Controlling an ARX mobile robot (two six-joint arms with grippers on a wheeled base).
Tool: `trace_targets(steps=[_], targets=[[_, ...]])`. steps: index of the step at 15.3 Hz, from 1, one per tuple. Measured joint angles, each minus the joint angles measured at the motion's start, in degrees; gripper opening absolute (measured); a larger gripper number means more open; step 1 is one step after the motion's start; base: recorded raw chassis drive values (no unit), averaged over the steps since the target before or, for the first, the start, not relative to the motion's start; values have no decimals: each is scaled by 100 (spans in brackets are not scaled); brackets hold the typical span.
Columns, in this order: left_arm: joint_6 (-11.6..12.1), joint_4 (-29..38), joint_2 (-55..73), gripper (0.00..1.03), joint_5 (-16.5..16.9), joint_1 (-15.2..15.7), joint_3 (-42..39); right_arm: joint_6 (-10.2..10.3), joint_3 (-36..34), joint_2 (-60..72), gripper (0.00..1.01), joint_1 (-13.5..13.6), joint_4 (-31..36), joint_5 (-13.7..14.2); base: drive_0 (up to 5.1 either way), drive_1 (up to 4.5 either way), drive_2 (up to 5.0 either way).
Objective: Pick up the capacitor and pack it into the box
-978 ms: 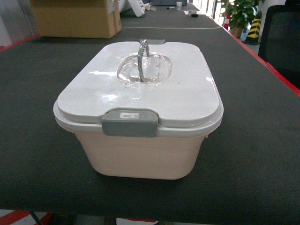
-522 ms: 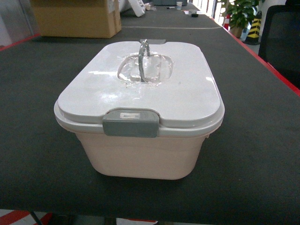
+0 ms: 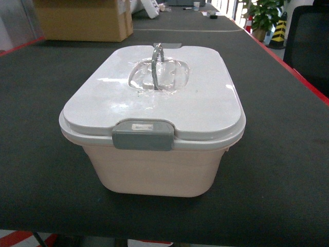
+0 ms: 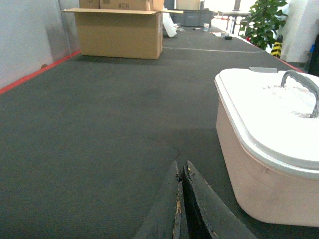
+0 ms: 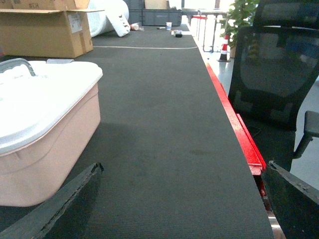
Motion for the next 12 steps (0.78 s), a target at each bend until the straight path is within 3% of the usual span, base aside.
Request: trace_targets(steps=[5,7,12], targets=[[2,-197,-514,2,4,11,-221,0,0,0,98,0,0,0,0,0,0],[4,-1281,-1381,2,-7,11,-216,2,0,0,98,0,0,2,0,0,0],[9,-1266,-1458,2,7,11,-219,0,0,0,98,0,4,0,0,0,0]])
